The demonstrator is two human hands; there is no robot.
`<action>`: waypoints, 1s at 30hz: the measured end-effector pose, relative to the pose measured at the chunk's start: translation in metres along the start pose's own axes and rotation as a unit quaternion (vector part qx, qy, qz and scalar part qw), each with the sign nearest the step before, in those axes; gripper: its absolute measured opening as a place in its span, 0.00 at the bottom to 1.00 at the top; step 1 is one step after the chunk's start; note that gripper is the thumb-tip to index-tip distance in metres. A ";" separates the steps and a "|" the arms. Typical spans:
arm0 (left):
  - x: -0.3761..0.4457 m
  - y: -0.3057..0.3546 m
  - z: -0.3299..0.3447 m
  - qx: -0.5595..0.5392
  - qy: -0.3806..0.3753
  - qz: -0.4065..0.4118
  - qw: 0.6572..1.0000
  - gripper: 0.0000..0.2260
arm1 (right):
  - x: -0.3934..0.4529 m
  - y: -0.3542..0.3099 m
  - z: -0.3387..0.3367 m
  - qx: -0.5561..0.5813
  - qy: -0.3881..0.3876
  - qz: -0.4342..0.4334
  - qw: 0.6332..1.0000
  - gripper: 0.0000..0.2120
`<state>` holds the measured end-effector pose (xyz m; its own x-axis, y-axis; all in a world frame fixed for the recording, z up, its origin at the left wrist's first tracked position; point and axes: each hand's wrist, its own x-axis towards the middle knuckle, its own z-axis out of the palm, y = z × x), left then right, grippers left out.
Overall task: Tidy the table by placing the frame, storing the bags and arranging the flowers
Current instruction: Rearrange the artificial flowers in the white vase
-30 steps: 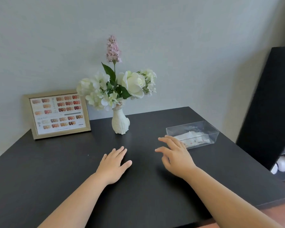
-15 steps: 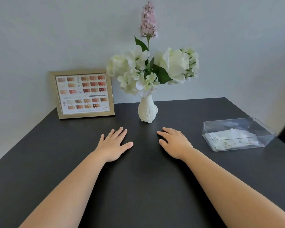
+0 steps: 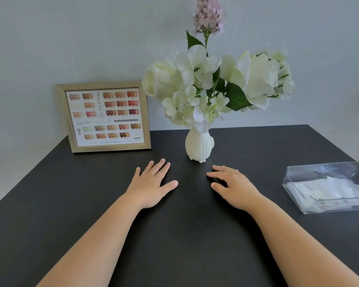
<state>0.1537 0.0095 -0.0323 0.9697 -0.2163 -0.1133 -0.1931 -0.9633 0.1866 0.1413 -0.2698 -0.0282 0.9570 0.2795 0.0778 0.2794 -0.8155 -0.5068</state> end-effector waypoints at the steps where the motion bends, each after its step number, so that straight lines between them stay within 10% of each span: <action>1: 0.000 0.000 0.000 -0.002 0.001 -0.001 1.000 0.35 | 0.000 -0.001 0.000 0.003 0.003 0.002 1.000 0.18; 19: 0.029 0.029 -0.005 -0.126 0.063 -0.046 0.989 0.30 | 0.044 -0.001 0.001 0.107 0.127 0.089 0.982 0.27; 30: 0.081 0.069 -0.011 -0.392 0.149 0.018 0.908 0.27 | 0.083 0.005 0.009 0.177 0.153 0.051 0.971 0.28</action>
<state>0.2204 -0.0722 -0.0174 0.9848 -0.0804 0.1541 -0.1733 -0.5227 0.8348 0.2218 -0.2465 -0.0321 0.9719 -0.0017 0.2353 0.1888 -0.5912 -0.7841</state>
